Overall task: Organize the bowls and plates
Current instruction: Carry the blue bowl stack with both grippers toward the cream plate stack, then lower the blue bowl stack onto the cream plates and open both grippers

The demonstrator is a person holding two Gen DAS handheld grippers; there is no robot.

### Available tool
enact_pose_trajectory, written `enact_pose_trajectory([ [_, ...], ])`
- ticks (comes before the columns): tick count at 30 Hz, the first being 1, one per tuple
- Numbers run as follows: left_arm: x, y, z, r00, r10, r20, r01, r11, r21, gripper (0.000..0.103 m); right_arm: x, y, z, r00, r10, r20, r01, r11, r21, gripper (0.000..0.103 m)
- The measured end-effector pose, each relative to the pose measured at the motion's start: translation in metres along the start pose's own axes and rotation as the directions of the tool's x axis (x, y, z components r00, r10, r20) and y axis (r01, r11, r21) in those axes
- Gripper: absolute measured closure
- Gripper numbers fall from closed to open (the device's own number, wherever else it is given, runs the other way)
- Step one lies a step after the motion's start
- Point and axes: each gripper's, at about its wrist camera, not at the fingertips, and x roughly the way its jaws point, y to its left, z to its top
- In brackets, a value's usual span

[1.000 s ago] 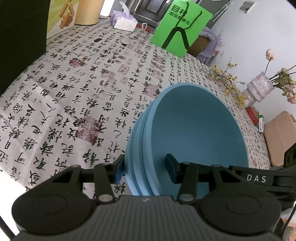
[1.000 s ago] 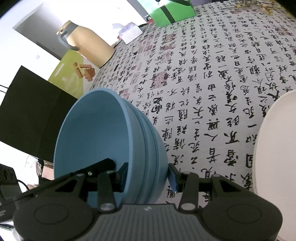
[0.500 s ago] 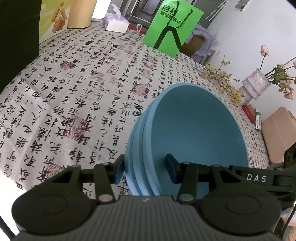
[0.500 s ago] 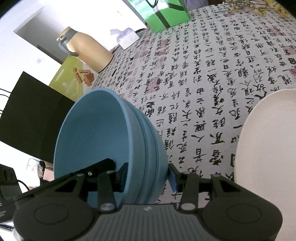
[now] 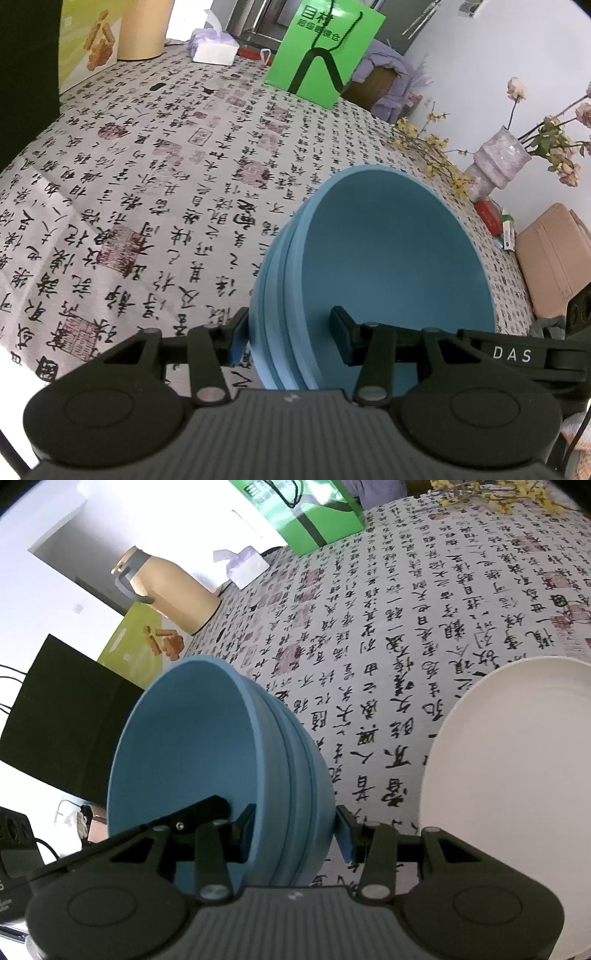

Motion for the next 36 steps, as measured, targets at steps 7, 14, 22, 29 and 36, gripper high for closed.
enact_pose_trajectory([
  [7,0.004,-0.019,-0.003,1.0,-0.012,-0.001,0.012,1.0,0.024,0.056,-0.015,-0.015,-0.001,1.0,-0.003,0.023,0.002,1.0,0.011,0.06],
  [14,0.009,-0.042,-0.005,1.0,-0.026,-0.004,0.026,0.998,0.051,0.056,-0.032,-0.032,-0.002,0.999,-0.009,0.05,0.007,1.0,0.029,0.06],
  [22,0.018,-0.066,-0.008,0.999,-0.046,-0.013,0.047,0.996,0.08,0.056,-0.049,-0.054,-0.001,0.997,-0.019,0.078,0.015,0.999,0.05,0.06],
  [29,0.03,-0.085,-0.012,0.998,-0.061,-0.024,0.063,0.993,0.1,0.056,-0.06,-0.073,0.001,0.995,-0.032,0.094,0.025,0.997,0.069,0.06],
  [36,0.041,-0.103,-0.014,0.996,-0.073,-0.042,0.078,0.989,0.127,0.056,-0.07,-0.09,0.001,0.994,-0.044,0.101,0.035,0.995,0.092,0.06],
])
